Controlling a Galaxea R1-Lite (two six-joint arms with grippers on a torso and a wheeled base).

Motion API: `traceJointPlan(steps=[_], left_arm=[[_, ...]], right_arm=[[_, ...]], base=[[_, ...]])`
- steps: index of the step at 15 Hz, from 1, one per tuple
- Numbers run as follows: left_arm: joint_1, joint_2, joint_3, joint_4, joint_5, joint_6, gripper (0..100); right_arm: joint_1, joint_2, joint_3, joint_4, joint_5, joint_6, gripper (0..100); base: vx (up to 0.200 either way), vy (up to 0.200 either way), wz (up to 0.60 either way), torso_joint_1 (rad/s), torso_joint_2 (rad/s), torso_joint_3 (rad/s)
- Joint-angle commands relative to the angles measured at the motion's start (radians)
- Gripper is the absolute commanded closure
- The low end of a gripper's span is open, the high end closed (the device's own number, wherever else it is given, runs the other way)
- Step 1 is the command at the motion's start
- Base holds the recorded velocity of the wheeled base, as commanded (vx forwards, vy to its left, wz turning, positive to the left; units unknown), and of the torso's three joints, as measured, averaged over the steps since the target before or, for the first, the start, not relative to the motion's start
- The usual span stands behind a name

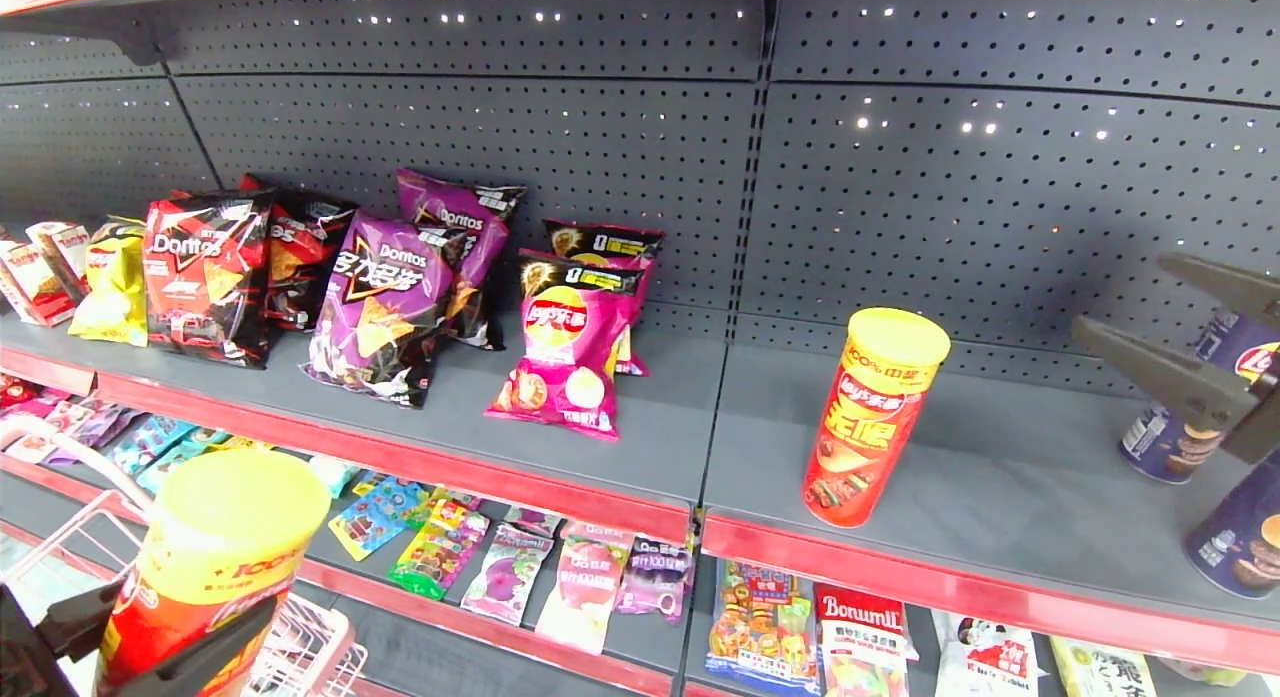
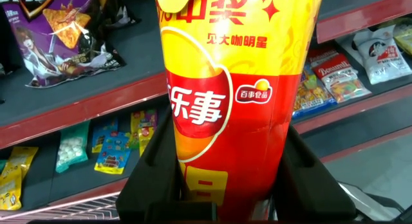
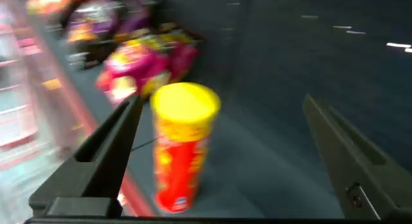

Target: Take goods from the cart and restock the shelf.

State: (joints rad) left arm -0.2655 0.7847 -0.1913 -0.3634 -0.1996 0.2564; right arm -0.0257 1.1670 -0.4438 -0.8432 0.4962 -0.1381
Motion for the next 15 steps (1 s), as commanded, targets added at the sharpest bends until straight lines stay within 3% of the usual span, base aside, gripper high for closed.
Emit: traceJointPlan(steps=[1,3,5,6,9,13,15], left_arm=[[0.0,0.016,-0.042,0.0,0.0,0.0,100],[0.0,0.039,-0.074,-0.002,-0.001,-0.002,100],[0.0,0.062,-0.108,-0.005,-0.008,-0.002,100],[-0.001,0.064,-0.122,-0.005,-0.009,-0.002,100],[-0.001,0.09,-0.192,-0.005,-0.012,-0.008,100],[-0.003,0.163,-0.274,-0.014,-0.073,-0.012,100],[-0.006,0.208,-0.323,-0.019,-0.092,-0.026,100]], right_arm=[[0.023,-0.026,-0.015,0.0,-0.186,0.003,0],[0.026,-0.027,-0.038,0.0,-0.34,0.034,0],[0.036,-0.041,-0.036,0.007,-0.709,0.018,0],[0.092,-0.056,-0.026,0.019,-0.735,0.023,0],[0.119,-0.132,-0.029,0.095,-0.74,0.035,0],[0.116,-0.432,-0.107,0.737,-0.734,0.009,0],[0.099,-0.506,-0.079,0.826,-0.742,0.002,0]], base=[[0.0,0.0,0.0,0.0,0.0,0.0],[0.0,0.0,0.0,0.0,0.0,0.0],[0.0,0.0,0.0,0.0,0.0,0.0],[0.0,0.0,0.0,0.0,0.0,0.0],[0.0,0.0,0.0,0.0,0.0,0.0],[0.0,0.0,0.0,0.0,0.0,0.0],[0.0,0.0,0.0,0.0,0.0,0.0]])
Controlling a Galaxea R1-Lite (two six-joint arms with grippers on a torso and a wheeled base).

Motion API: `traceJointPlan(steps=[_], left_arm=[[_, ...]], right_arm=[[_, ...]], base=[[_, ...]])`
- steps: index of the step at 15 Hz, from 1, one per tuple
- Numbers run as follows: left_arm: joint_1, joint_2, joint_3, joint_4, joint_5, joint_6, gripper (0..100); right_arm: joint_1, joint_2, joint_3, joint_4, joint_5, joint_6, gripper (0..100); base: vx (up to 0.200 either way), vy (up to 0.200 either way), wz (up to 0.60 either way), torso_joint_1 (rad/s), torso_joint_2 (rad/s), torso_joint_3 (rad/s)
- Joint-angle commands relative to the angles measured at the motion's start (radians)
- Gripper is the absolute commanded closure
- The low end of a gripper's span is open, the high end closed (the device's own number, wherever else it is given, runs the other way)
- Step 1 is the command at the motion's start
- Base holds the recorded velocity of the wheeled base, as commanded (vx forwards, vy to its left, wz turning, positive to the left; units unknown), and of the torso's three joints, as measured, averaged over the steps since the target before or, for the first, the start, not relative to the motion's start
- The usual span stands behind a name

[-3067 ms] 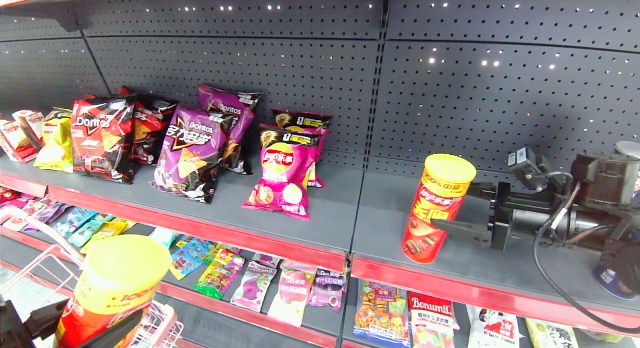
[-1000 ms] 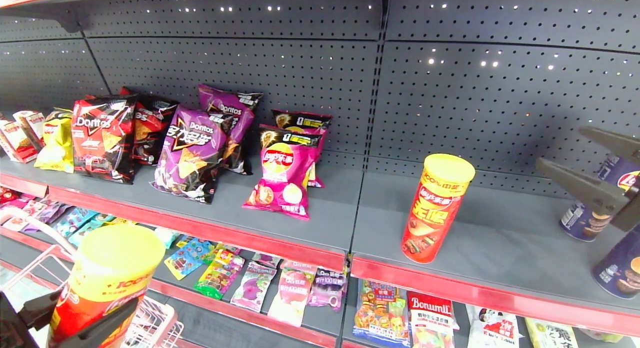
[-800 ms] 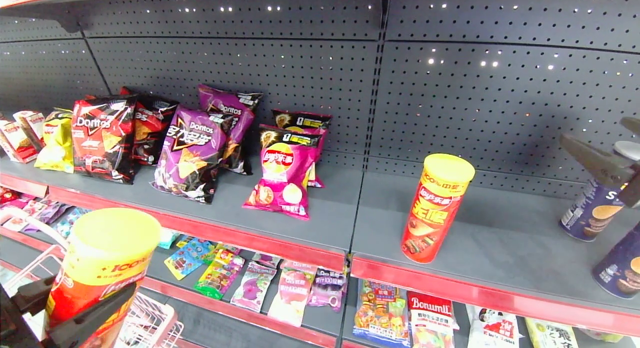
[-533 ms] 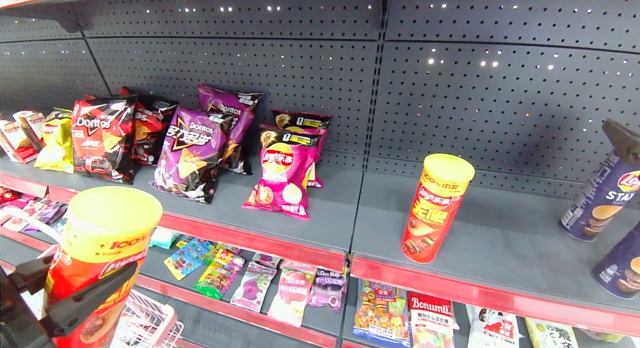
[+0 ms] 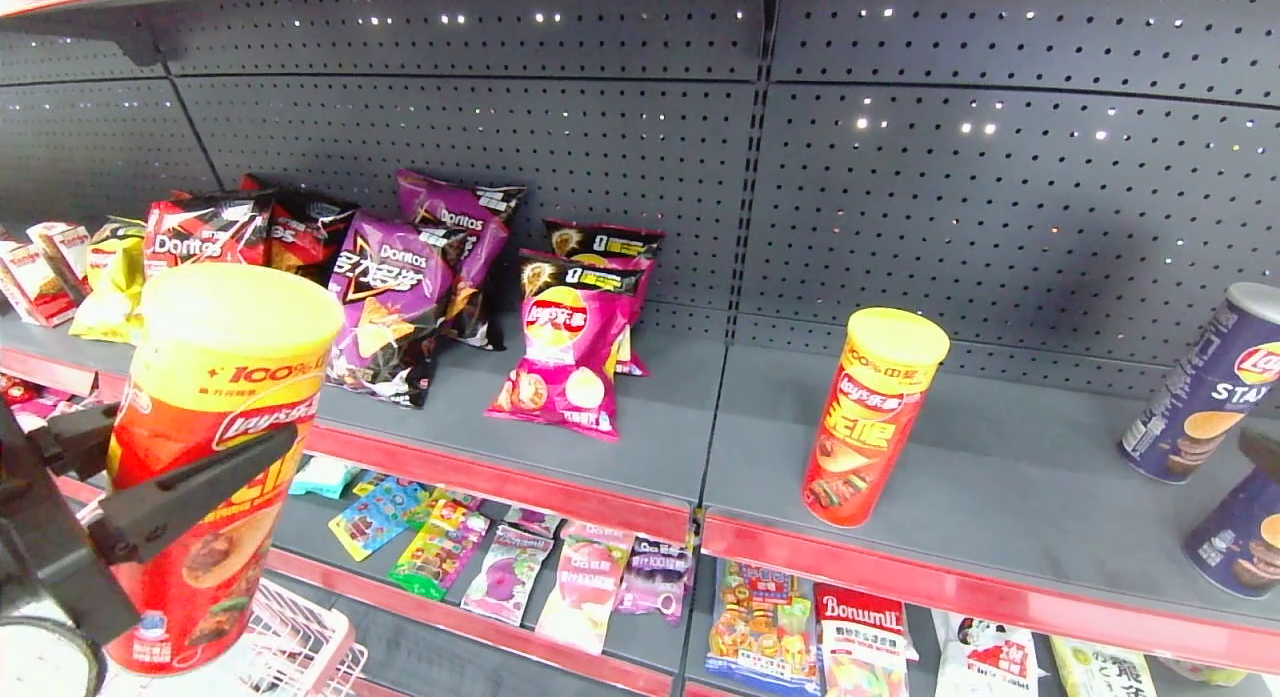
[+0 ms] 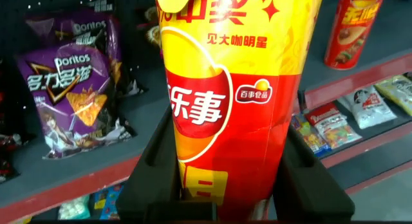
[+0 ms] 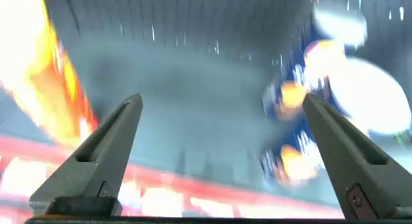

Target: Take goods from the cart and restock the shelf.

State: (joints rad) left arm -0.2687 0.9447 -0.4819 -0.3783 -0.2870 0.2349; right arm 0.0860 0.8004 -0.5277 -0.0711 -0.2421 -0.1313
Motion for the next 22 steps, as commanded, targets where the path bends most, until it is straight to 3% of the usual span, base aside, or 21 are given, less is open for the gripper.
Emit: traceJointPlan(steps=[1,5,8,14,17,22], left_arm=[[-0.004,0.106,-0.084,-0.037,-0.038,-0.02,100],[-0.003,0.266,-0.179,-0.182,-0.041,-0.019,100],[0.003,0.332,-0.175,-0.258,0.019,-0.023,100],[0.0,0.227,-0.135,-0.215,0.043,-0.025,100],[0.0,0.114,-0.092,-0.122,0.046,-0.025,100],[0.002,0.109,-0.09,-0.111,0.051,-0.026,100]], right_arm=[[-0.037,-0.168,0.02,0.073,-0.003,-0.039,0],[-0.075,-0.17,0.028,0.071,0.003,-0.073,0],[-0.075,-0.165,0.026,0.068,0.003,-0.073,0],[-0.075,-0.118,0.021,0.059,0.004,-0.073,0],[-0.074,-0.098,0.02,0.056,0.006,-0.074,0],[-0.074,-0.089,0.021,0.056,0.006,-0.076,0]], base=[[0.0,0.0,0.0,0.0,0.0,0.0],[0.0,0.0,0.0,0.0,0.0,0.0],[0.0,0.0,0.0,0.0,0.0,0.0],[0.0,0.0,0.0,0.0,0.0,0.0],[0.0,0.0,-0.6,0.002,0.0,0.007],[0.0,0.0,-0.6,0.004,0.0,0.0]])
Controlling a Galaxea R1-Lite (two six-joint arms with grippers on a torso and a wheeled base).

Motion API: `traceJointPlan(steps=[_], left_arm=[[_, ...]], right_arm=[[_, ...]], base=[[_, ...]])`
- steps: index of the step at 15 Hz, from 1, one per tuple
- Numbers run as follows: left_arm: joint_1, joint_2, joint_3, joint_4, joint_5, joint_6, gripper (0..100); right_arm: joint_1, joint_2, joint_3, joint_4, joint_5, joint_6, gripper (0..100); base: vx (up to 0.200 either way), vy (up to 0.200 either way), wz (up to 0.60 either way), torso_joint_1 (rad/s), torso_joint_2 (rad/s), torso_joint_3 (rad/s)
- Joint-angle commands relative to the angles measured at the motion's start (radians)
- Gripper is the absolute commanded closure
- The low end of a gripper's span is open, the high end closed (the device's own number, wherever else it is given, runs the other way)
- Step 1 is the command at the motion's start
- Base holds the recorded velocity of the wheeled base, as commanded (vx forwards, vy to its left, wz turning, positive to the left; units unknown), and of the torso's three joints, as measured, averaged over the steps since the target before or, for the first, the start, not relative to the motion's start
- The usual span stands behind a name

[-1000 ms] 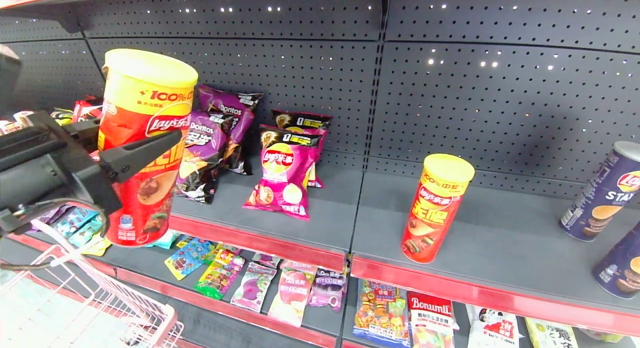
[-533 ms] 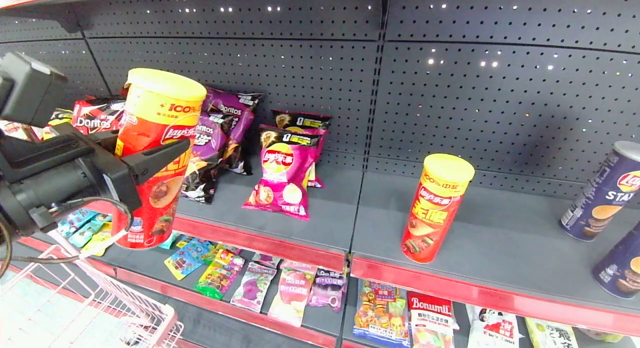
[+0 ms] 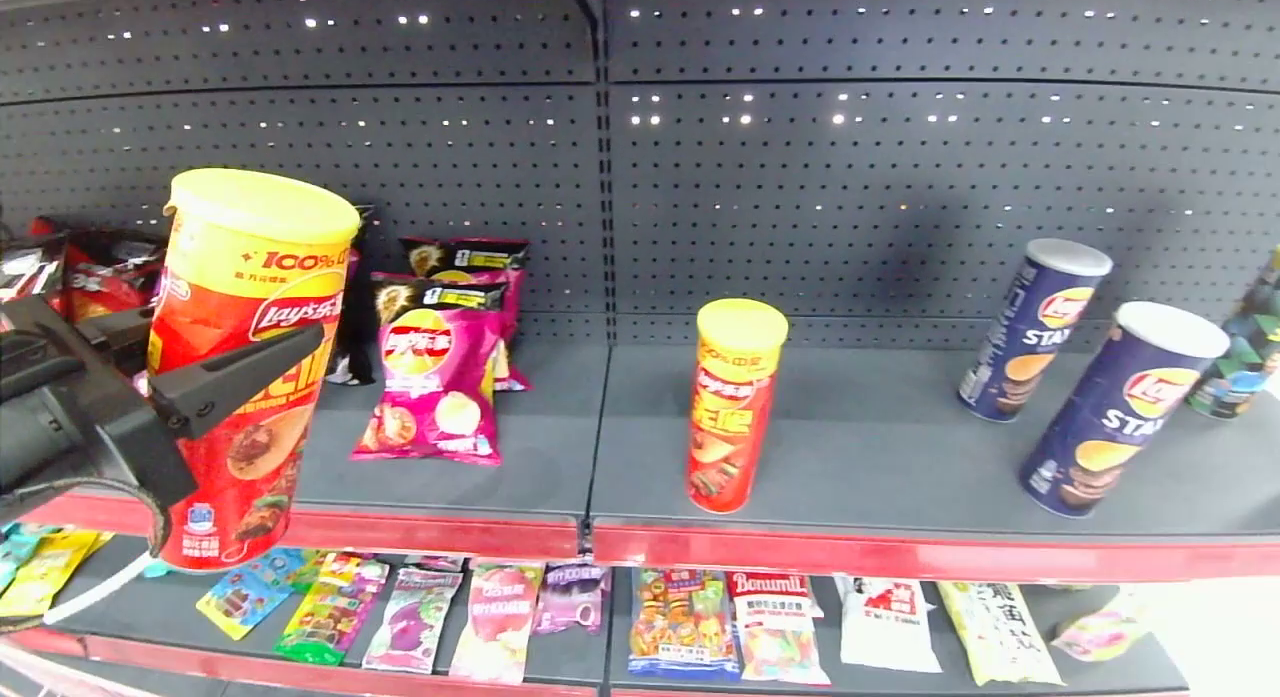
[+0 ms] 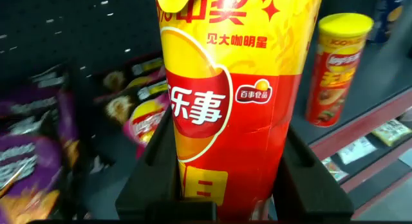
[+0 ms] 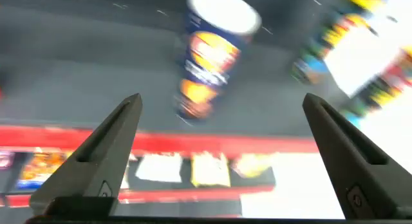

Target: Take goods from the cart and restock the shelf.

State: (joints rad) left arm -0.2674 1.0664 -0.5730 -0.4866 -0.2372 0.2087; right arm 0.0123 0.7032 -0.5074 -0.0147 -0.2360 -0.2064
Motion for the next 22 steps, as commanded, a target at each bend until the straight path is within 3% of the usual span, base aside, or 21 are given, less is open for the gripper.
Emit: traceJointPlan(steps=[1,4,9,11,13,15,19,22], left_arm=[[0.002,-0.013,0.001,-0.003,0.004,0.0,100],[0.004,-0.006,0.001,-0.003,0.018,-0.009,100],[0.034,0.087,-0.01,-0.015,0.019,-0.017,100],[0.036,0.172,-0.016,-0.087,0.018,-0.038,100],[0.037,0.273,-0.015,-0.191,0.018,-0.072,100],[0.037,0.345,-0.01,-0.274,0.016,-0.075,100],[0.037,0.369,-0.005,-0.287,0.01,-0.117,100],[0.048,0.382,-0.005,-0.288,0.01,-0.132,100]], right_arm=[[0.0,0.01,0.003,0.001,0.0,-0.001,0],[-0.002,0.024,0.004,-0.001,-0.002,0.001,0],[-0.009,0.024,0.046,-0.001,0.0,0.035,0],[-0.011,-0.002,0.09,-0.002,0.003,0.067,0],[-0.006,-0.091,0.159,0.004,0.053,0.081,0],[-0.006,-0.215,0.244,0.007,0.179,0.078,0],[0.0,-0.475,0.438,0.007,0.225,0.088,0],[0.014,-0.634,0.475,0.022,0.247,0.119,0]], base=[[0.0,0.0,-0.6,0.002,0.0,0.002],[0.0,0.0,-0.6,0.001,0.0,0.001],[0.0,0.0,0.0,0.0,0.0,0.0],[0.0,0.0,0.0,0.0,0.0,0.0],[0.0,0.0,0.0,0.0,0.0,0.0],[0.0,0.0,0.0,0.0,0.0,0.0],[0.0,0.0,0.0,0.0,0.0,0.0],[0.0,0.0,0.0,0.0,0.0,0.0]])
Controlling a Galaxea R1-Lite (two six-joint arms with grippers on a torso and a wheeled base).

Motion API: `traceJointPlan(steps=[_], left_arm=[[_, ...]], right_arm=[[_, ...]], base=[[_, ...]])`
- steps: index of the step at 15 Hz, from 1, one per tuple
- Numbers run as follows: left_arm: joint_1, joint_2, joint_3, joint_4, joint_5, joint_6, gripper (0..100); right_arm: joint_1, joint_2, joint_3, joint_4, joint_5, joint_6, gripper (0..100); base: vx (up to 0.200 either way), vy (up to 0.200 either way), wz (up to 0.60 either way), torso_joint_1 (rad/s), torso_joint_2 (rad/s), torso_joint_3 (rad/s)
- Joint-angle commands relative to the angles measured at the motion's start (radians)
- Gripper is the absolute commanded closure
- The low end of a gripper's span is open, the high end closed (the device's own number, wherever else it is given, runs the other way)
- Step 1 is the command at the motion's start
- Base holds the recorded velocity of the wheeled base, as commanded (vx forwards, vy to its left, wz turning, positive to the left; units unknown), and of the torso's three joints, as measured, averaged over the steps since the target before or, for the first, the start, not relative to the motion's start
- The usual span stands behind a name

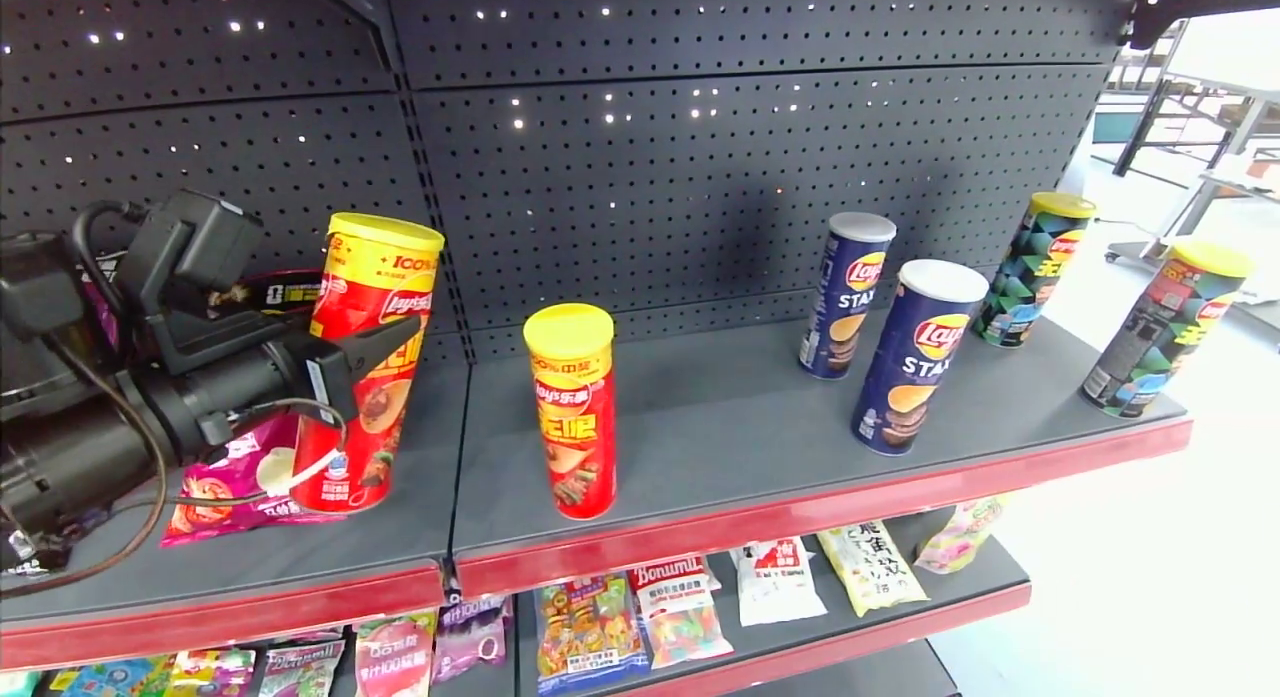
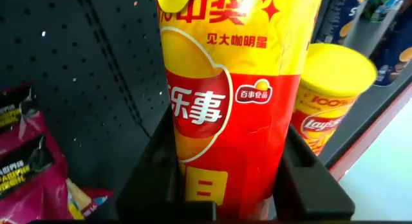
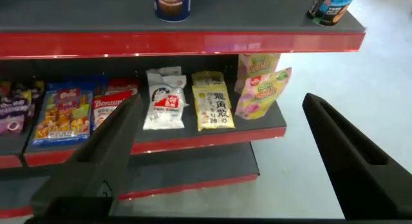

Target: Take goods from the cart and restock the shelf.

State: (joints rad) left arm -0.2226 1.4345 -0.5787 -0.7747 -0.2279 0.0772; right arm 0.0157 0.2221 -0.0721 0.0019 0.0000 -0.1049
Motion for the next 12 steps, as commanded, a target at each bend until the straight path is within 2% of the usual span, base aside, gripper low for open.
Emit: traceJointPlan(steps=[1,2,6,8,12], left_arm=[[0.003,0.02,0.0,-0.002,-0.001,-0.002,100],[0.003,0.029,-0.004,-0.014,-0.001,-0.002,100],[0.002,0.1,-0.001,-0.129,-0.007,-0.002,100],[0.002,0.118,-0.001,-0.141,-0.047,-0.001,100],[0.003,0.123,0.002,-0.14,-0.051,-0.002,100]], right_arm=[[0.003,-0.175,0.043,0.006,0.011,0.079,0],[-0.013,-0.221,0.051,0.004,0.025,0.113,0],[-0.014,-0.222,0.072,-0.002,0.021,0.109,0],[-0.014,-0.221,0.072,-0.002,0.02,0.106,0],[-0.014,-0.222,0.072,-0.002,0.02,0.106,0]], base=[[0.0,0.0,0.0,0.0,0.0,0.0],[0.0,0.0,0.0,0.0,0.0,0.0],[0.0,0.0,0.0,0.0,0.0,0.0],[0.0,0.0,0.0,0.0,0.0,0.0],[0.0,0.0,0.0,0.0,0.0,0.0]])
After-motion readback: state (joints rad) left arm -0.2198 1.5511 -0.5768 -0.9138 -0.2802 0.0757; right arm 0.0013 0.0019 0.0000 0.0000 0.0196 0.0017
